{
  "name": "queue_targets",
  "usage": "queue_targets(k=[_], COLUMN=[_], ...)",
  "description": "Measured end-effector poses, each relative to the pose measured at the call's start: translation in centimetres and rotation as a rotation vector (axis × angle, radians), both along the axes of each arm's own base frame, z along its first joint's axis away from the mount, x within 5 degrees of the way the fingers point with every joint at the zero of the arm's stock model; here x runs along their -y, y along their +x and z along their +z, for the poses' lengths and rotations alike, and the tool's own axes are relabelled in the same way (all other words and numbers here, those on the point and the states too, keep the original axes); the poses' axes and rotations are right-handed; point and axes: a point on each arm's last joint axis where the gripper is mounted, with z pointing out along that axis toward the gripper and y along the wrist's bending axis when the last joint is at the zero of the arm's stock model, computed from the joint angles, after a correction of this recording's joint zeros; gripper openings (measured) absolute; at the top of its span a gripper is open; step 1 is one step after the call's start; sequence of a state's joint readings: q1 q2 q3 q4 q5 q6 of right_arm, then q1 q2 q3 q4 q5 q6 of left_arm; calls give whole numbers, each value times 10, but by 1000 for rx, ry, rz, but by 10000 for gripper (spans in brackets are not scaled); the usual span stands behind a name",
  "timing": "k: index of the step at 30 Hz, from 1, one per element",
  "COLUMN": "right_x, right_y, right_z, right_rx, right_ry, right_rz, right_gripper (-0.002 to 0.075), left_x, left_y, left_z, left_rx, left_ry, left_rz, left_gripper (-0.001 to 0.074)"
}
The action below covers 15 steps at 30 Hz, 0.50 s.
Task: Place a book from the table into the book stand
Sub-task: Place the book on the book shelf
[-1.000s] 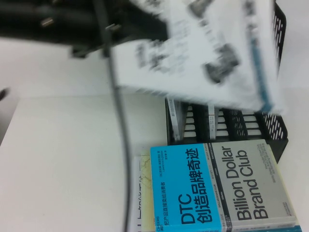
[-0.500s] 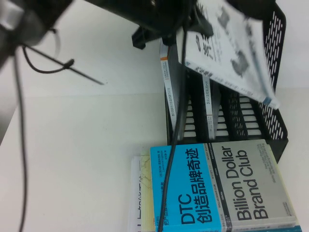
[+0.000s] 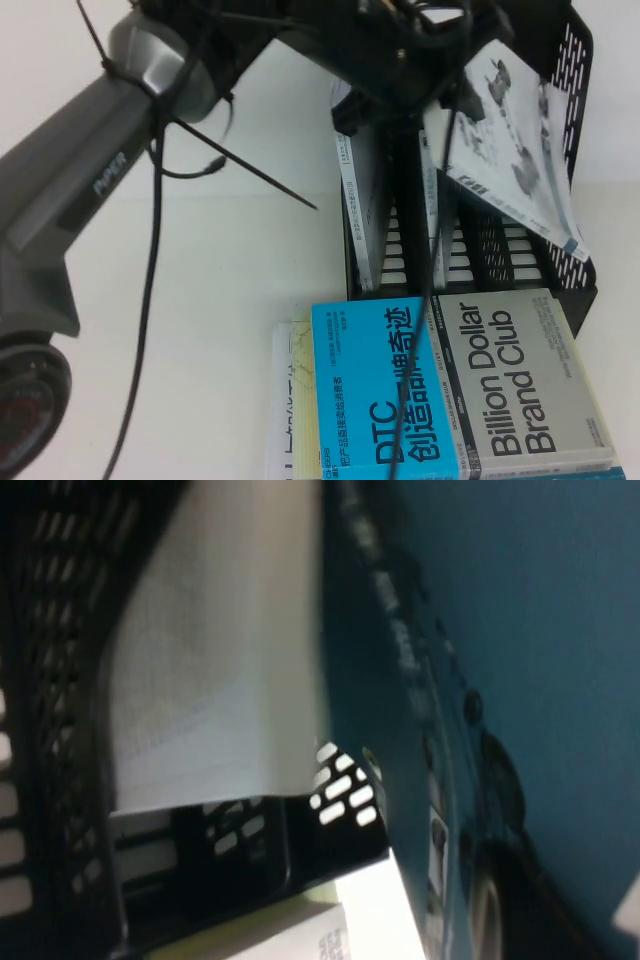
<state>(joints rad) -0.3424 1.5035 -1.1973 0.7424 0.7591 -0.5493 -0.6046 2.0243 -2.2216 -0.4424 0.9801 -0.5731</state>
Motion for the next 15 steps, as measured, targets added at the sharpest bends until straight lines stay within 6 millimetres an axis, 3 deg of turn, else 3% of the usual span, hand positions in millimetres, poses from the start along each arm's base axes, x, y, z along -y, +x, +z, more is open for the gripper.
queue_targets(k=[10, 15], right_x=[-2, -4], right_y=[0, 0], right_z=[2, 2], right_rx=[13, 18], right_ry=[27, 32], right_rz=[11, 26], right_gripper=[6, 6], left_x=[21, 31], left_y=[-14, -28], left_z=[0, 11], left_rx=[65, 129], left_ry=[56, 103], left_rz=[45, -15], left_gripper=[119, 119])
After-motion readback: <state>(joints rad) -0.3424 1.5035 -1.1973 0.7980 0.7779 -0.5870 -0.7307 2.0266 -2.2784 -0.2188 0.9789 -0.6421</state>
